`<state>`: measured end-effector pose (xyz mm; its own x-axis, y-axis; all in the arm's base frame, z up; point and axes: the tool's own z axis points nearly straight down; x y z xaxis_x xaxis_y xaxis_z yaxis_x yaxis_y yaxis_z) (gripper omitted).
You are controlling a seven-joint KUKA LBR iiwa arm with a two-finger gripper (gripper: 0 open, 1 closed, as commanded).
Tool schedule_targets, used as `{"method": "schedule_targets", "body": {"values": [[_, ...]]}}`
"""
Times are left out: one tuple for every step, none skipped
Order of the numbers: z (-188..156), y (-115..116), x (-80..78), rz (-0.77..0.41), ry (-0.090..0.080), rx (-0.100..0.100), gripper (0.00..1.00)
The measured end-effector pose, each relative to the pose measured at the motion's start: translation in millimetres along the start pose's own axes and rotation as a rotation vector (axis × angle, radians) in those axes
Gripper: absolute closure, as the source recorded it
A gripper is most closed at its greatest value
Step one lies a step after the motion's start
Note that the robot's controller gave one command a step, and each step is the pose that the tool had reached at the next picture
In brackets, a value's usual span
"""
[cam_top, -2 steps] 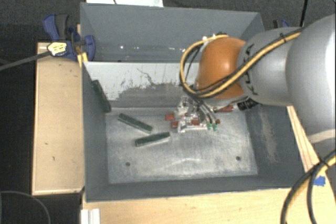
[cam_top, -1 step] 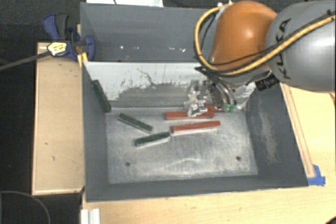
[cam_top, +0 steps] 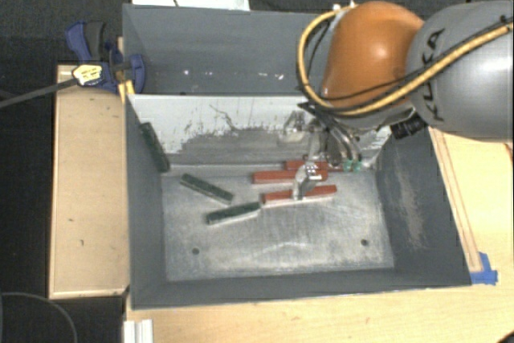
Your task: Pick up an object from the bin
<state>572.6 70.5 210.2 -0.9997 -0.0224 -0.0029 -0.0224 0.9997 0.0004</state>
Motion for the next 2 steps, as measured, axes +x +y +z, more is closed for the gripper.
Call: {"method": "schedule_targets", "body": {"values": [[0, 0, 0.0, 0.000, 0.000, 0.000, 0.00], [129, -8, 9.7, -0.069, -0.007, -0.001, 1.00]]}}
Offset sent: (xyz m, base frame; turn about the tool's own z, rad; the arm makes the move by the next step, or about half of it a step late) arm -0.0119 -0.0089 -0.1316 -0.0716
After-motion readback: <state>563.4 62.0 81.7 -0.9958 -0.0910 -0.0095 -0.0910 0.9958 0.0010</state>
